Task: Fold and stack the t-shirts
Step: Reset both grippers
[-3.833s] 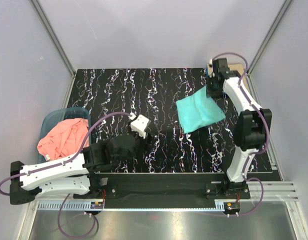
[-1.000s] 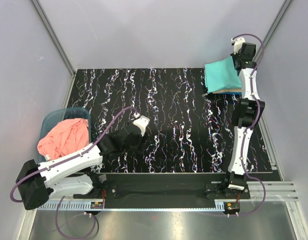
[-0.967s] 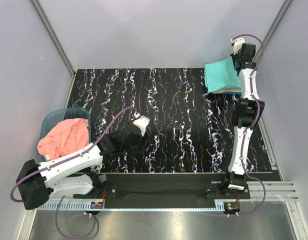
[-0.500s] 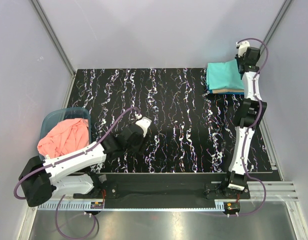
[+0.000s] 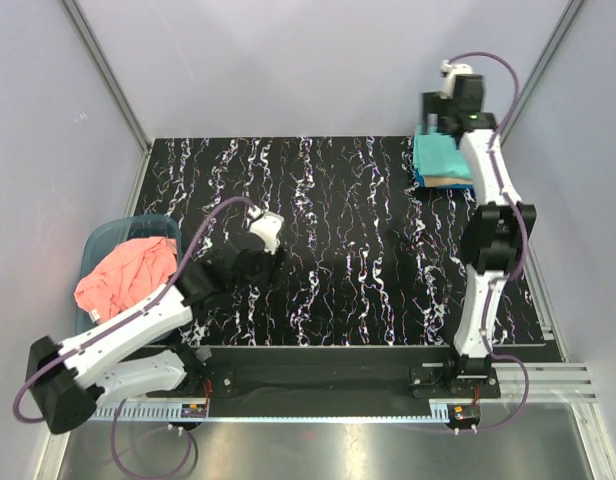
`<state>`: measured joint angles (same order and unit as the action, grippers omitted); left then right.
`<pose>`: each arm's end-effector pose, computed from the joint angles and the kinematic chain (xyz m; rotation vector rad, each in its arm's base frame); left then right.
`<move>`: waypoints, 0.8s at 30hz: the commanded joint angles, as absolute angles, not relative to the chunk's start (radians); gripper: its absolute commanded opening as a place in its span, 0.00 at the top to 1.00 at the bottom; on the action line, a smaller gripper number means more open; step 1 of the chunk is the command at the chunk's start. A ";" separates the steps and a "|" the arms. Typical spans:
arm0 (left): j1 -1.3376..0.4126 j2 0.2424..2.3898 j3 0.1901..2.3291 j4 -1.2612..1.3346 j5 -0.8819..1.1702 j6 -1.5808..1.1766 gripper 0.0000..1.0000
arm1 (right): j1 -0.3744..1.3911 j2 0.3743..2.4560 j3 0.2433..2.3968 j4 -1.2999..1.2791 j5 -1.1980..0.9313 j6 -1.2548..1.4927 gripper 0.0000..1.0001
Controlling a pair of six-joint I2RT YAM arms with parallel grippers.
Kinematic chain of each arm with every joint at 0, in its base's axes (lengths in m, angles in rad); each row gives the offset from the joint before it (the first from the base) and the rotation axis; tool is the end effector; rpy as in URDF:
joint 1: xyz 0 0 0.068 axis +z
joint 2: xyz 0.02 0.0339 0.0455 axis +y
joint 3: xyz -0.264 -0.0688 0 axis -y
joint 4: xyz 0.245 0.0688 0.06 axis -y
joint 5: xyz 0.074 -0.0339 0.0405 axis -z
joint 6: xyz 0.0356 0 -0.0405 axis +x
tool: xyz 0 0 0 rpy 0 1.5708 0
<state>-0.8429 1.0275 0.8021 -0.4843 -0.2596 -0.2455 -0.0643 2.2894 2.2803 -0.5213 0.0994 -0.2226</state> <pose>0.1518 -0.1566 0.2726 0.5365 2.2035 -0.2855 0.5324 -0.0378 0.3146 -0.1069 2.1077 -0.2766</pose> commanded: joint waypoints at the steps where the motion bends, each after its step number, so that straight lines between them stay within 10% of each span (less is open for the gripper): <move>1: -0.799 0.939 0.854 -0.483 -0.209 -0.235 0.37 | 0.107 1.937 2.117 -0.557 0.019 0.138 0.00; 14: -0.744 0.664 0.672 -0.419 -0.006 -0.566 0.30 | 0.293 1.120 0.731 0.075 -0.207 1.034 0.00; 24: -0.742 0.418 0.332 -0.167 0.063 -1.073 0.24 | 0.293 0.694 0.312 -0.091 -0.409 1.273 0.00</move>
